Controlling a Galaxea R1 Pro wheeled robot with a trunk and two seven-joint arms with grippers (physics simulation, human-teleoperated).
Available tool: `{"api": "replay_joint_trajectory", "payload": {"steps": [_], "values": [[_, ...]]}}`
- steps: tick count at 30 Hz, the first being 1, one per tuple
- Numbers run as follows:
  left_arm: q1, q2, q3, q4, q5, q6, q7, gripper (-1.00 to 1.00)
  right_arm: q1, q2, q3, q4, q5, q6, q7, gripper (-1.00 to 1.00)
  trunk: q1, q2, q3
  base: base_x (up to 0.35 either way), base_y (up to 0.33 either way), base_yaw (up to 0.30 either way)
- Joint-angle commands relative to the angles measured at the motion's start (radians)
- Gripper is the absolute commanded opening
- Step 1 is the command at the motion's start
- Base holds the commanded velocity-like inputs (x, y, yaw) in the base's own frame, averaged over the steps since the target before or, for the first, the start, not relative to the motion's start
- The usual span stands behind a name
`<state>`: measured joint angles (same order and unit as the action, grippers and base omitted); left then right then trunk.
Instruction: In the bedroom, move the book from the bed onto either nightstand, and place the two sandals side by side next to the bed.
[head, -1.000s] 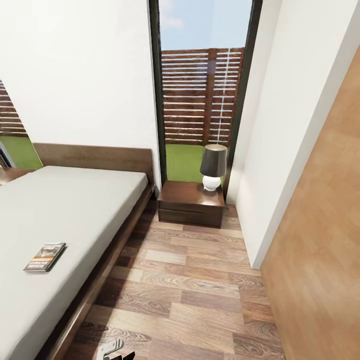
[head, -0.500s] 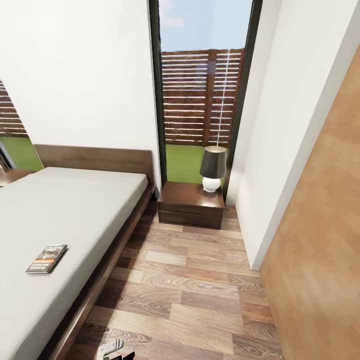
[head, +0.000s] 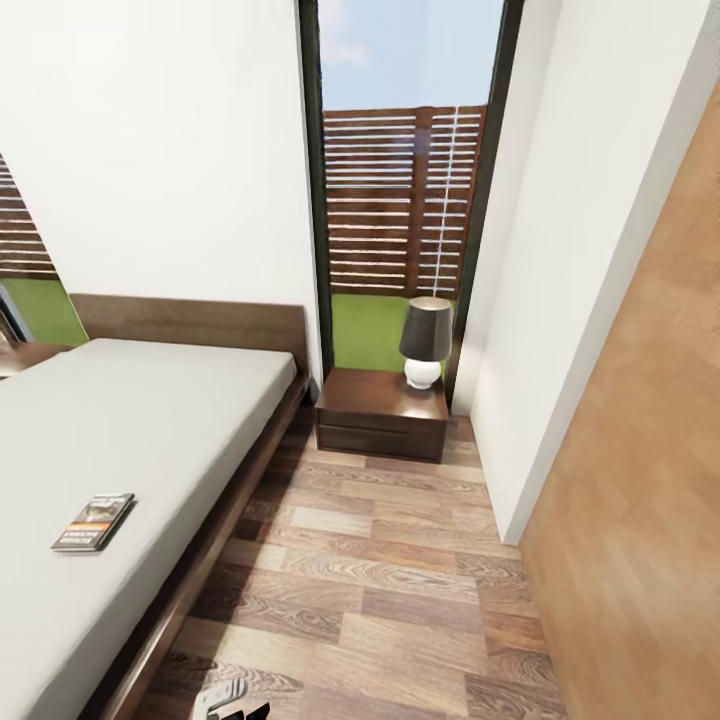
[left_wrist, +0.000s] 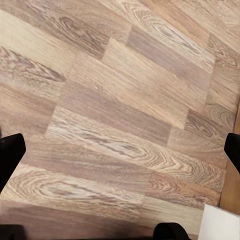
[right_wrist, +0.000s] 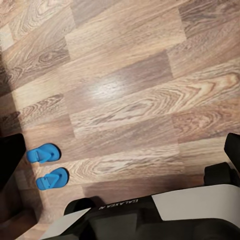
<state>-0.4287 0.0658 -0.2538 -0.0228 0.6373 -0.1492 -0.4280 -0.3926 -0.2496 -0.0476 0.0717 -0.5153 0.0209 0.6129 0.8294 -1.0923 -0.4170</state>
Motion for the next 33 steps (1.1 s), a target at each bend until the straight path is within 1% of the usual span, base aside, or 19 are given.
{"api": "replay_joint_trajectory", "payload": {"steps": [1,33], "values": [[-0.001,0.0,-0.008,0.001,0.007,-0.005,-0.003,1.0,-0.002,0.0,-0.005,0.003,-0.003,0.002,0.006,1.0,0.0,-0.001,0.001,0.0,0.0,0.0],[-0.001,0.0,-0.01,0.001,0.007,-0.006,-0.003,1.0,-0.002,0.0,-0.005,0.003,-0.002,0.002,0.005,1.0,0.0,-0.001,0.051,0.0,0.0,0.0]]}}
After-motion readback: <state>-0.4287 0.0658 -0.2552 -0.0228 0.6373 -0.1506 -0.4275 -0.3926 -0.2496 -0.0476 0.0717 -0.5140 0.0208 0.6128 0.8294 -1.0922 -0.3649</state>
